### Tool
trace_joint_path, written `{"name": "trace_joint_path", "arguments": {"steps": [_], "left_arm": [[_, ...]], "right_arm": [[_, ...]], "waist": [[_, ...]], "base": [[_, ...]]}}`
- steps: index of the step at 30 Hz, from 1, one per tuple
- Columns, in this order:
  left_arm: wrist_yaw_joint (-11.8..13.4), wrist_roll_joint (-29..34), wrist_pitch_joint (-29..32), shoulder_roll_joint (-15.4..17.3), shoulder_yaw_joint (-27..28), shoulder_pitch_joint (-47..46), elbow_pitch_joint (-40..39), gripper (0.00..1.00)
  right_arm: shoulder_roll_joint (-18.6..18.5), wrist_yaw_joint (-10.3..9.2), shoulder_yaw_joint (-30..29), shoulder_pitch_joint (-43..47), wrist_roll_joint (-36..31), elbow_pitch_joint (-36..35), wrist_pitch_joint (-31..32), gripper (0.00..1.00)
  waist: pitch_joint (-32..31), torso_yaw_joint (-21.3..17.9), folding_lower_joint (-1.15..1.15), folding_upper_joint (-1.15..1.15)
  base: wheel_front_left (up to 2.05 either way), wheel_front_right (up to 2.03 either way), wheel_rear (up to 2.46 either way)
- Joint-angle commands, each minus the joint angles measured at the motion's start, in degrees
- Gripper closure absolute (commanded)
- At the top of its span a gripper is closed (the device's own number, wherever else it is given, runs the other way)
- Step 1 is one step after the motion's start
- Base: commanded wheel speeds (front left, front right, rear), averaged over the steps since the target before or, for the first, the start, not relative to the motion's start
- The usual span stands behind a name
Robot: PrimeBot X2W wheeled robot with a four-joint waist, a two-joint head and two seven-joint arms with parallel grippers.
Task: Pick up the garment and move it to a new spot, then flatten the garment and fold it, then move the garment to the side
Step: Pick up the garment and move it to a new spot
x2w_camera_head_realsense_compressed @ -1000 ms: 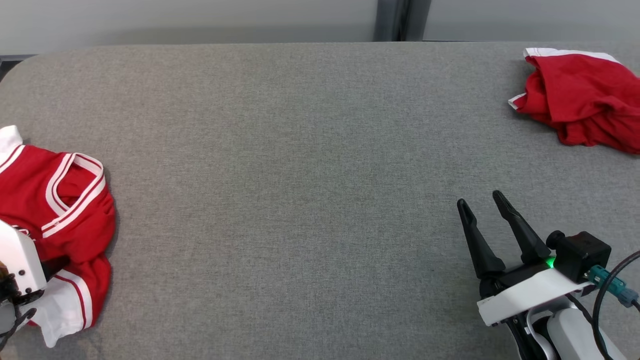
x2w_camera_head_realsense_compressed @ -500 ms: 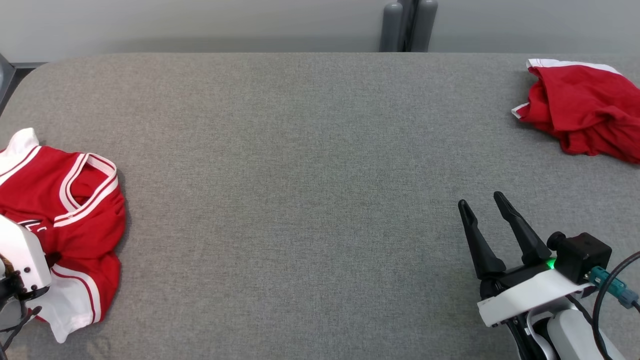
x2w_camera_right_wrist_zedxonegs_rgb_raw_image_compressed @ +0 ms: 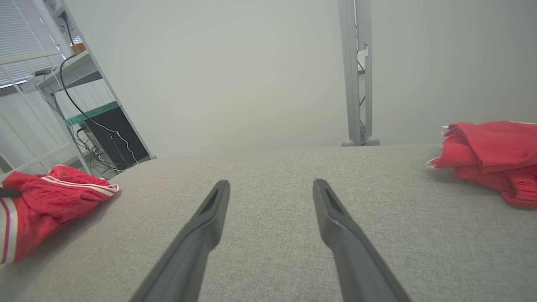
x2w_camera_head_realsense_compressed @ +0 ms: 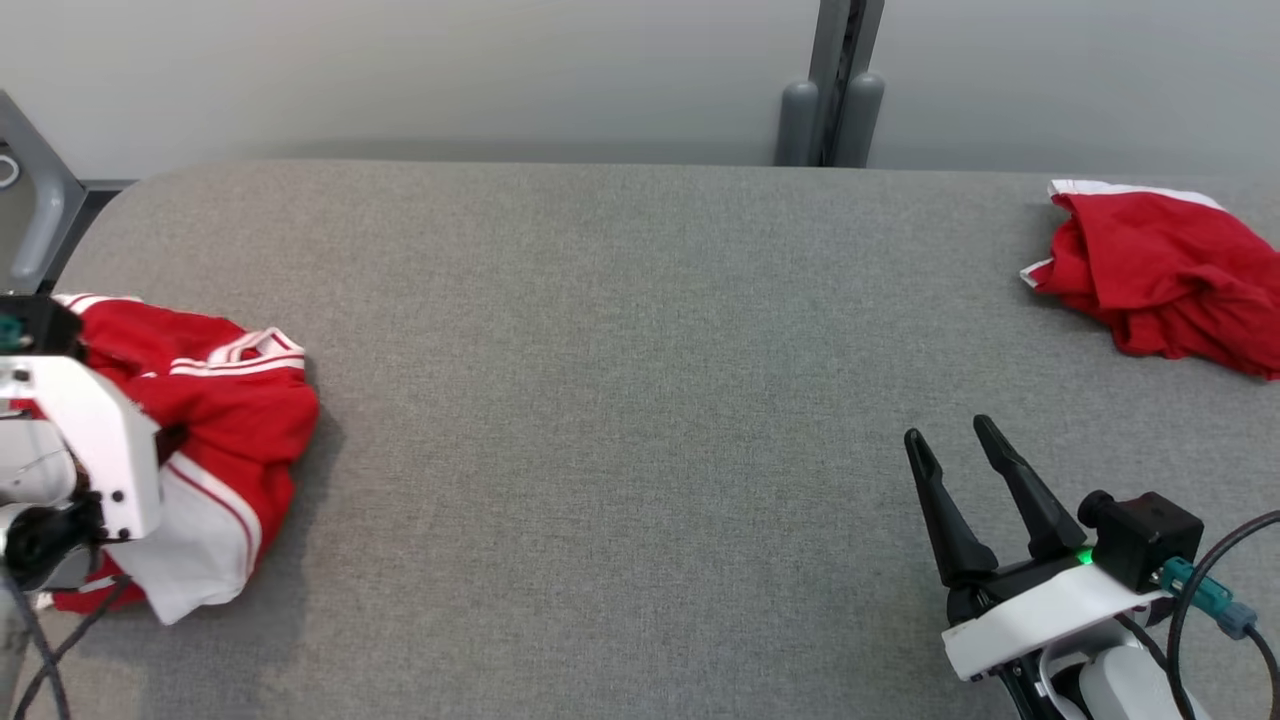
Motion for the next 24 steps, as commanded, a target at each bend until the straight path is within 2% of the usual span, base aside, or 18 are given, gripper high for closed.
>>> {"name": "trace_joint_path", "arguments": {"steps": [1, 6, 12, 17, 24], "left_arm": [[0.0, -0.1, 0.4, 0.0, -0.8, 0.8, -2.7, 1.0], [-0.1, 1.4, 1.5, 0.0, -4.1, 2.6, -11.4, 1.0], [0.2, 3.3, 2.1, -3.0, -8.4, 3.9, -19.1, 1.0], [0.1, 4.2, 1.0, -7.0, -11.6, 2.2, -19.9, 1.0], [0.0, 6.2, -3.1, -14.8, -17.3, -1.1, -14.7, 1.0]], "right_arm": [[-0.2, 0.02, -0.2, 0.4, 0.3, 0.1, -0.2, 0.0], [0.3, 0.02, -0.4, 1.1, 0.6, 0.2, -0.2, 0.0], [0.5, 0.02, -0.8, 1.3, 0.7, 0.5, -0.2, 0.0], [0.5, 0.03, -1.2, 1.1, 0.6, 0.7, -0.2, 0.0], [0.1, 0.02, -0.7, 0.9, 0.6, 1.3, -0.2, 0.0]], "waist": [[-1.0, -0.2, 0.0, 0.0], [-2.2, -1.9, 0.0, 0.0], [-2.4, -5.3, 0.0, 0.0], [-2.2, -7.8, 0.0, 0.0], [-3.1, -13.5, 0.0, 0.0]], "base": [[0.0, 0.0, 0.0], [0.0, 0.0, 0.0], [0.0, 0.0, 0.0], [0.0, 0.0, 0.0], [0.0, 0.0, 0.0]]}}
